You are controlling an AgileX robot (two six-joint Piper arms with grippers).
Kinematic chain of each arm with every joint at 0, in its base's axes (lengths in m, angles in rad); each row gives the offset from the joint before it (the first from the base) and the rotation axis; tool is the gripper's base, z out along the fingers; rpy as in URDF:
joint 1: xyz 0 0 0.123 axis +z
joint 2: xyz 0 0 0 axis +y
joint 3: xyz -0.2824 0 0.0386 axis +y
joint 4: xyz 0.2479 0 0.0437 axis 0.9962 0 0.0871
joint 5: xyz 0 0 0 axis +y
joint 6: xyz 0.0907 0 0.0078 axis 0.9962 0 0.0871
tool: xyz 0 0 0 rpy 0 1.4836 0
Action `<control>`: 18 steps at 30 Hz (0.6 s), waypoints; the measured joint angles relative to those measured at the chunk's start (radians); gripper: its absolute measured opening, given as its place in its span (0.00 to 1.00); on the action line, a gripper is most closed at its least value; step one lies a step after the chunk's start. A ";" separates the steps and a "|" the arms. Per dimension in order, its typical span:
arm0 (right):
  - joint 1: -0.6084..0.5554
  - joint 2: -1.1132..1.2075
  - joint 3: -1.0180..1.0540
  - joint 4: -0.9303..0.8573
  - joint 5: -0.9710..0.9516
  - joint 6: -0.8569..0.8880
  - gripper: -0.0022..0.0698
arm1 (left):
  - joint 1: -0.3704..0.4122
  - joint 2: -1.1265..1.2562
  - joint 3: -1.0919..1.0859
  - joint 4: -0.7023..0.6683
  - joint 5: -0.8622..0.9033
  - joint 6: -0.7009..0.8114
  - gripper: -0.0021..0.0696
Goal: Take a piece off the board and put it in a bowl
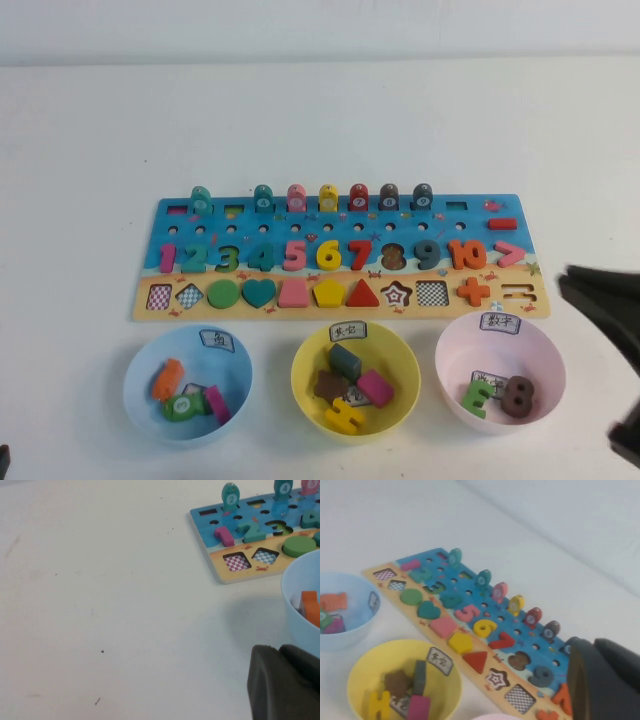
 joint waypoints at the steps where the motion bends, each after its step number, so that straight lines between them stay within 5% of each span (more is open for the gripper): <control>1: -0.010 -0.032 0.056 0.000 -0.038 0.000 0.01 | 0.000 0.000 0.000 0.000 0.000 0.000 0.02; 18: -0.608 -0.652 0.540 0.091 -0.140 0.002 0.01 | 0.000 0.000 0.000 0.000 0.000 0.000 0.02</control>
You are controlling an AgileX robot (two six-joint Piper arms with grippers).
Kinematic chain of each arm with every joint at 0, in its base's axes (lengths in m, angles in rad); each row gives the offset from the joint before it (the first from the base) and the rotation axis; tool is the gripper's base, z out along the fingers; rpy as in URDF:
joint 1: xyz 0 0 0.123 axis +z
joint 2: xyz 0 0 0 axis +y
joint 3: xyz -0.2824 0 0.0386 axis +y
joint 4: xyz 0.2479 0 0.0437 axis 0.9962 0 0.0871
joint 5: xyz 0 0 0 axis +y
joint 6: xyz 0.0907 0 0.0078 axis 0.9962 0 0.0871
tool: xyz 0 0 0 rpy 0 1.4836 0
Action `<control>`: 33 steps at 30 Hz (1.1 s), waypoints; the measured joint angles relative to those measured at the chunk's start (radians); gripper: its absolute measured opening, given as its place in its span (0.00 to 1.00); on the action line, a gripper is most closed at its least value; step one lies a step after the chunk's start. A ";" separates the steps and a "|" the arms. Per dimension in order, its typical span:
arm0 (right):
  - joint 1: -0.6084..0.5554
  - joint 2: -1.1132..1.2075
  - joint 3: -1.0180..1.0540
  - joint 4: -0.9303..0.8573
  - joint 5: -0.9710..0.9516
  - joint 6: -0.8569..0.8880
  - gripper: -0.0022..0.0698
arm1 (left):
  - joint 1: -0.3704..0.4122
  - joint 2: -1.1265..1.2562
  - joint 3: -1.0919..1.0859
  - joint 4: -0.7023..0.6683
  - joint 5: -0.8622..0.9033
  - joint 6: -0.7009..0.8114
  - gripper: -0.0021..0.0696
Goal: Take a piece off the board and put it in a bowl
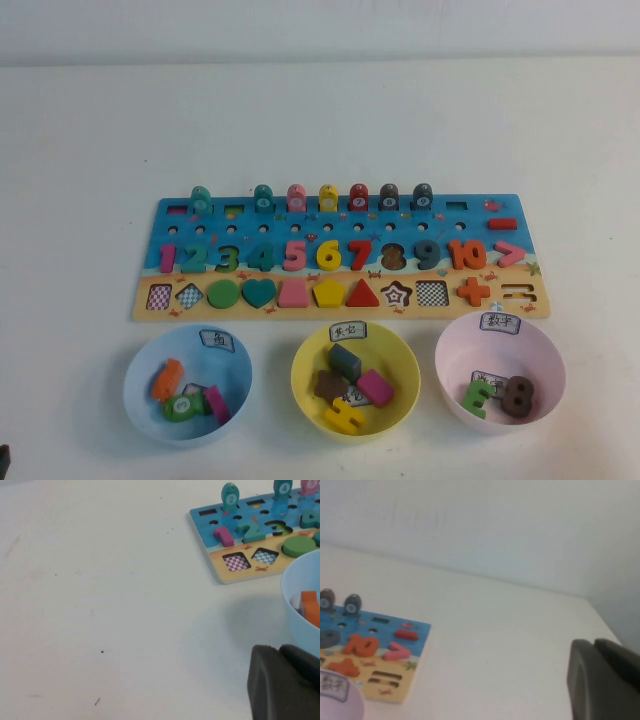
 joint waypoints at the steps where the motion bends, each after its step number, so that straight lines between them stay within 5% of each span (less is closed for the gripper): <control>1: -0.025 -0.019 0.015 0.004 0.000 0.000 0.01 | 0.000 0.000 0.000 0.000 0.000 0.000 0.02; 11: -0.071 -0.062 0.028 0.122 0.091 0.003 0.01 | 0.000 0.000 0.000 0.000 0.000 0.000 0.02; 21: -0.008 -0.095 0.028 -0.176 0.333 0.412 0.01 | 0.000 0.000 0.000 0.000 0.000 0.000 0.02; 33: 0.033 -0.095 0.028 -0.196 0.358 0.440 0.01 | 0.000 0.000 0.000 0.000 0.000 0.000 0.02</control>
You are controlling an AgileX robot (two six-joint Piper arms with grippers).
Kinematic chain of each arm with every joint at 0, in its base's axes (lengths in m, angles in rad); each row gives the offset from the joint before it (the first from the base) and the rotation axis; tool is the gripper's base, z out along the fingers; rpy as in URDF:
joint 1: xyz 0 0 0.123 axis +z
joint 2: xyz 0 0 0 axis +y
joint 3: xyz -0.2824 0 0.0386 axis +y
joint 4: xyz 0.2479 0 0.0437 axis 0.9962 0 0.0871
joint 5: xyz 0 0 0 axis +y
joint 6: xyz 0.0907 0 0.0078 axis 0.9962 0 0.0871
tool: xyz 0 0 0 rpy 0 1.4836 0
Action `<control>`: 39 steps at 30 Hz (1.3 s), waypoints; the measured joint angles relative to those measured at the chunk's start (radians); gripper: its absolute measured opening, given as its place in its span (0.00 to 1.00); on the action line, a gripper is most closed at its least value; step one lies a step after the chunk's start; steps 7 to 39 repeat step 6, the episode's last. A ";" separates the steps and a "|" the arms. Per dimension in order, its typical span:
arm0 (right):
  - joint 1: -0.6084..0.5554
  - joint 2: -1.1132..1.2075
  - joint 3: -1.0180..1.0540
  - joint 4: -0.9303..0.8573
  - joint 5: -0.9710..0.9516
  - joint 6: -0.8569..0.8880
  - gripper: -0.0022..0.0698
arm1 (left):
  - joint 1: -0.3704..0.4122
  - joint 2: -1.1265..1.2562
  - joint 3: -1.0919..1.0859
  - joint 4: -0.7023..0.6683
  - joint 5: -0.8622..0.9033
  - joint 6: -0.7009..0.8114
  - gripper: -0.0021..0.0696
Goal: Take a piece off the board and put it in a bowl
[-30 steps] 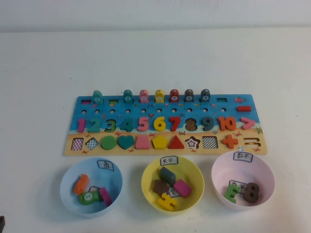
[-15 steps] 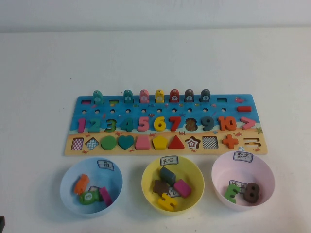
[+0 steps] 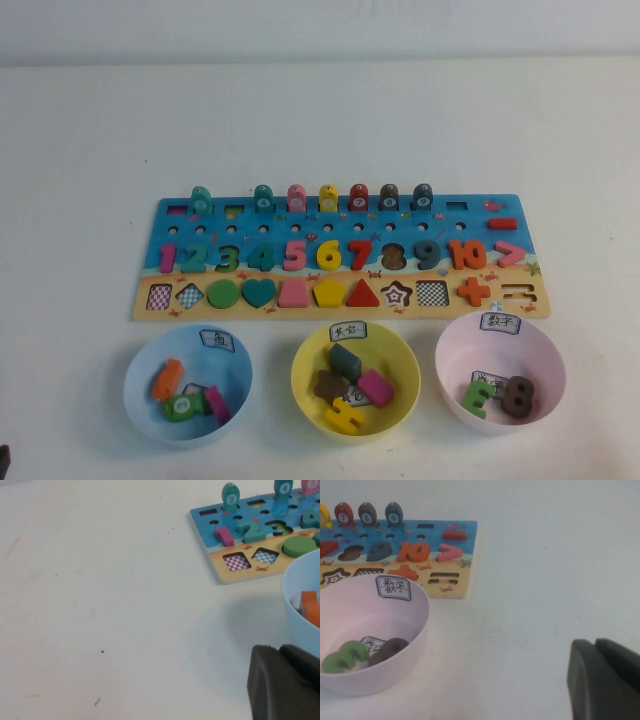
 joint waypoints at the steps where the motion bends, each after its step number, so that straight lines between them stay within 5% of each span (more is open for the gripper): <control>1: 0.000 0.000 0.000 0.000 0.000 0.000 0.01 | 0.000 0.000 0.000 0.000 0.000 0.000 0.02; 39: 0.000 0.000 0.000 0.000 0.003 0.000 0.01 | 0.000 0.000 0.000 0.000 0.000 0.000 0.02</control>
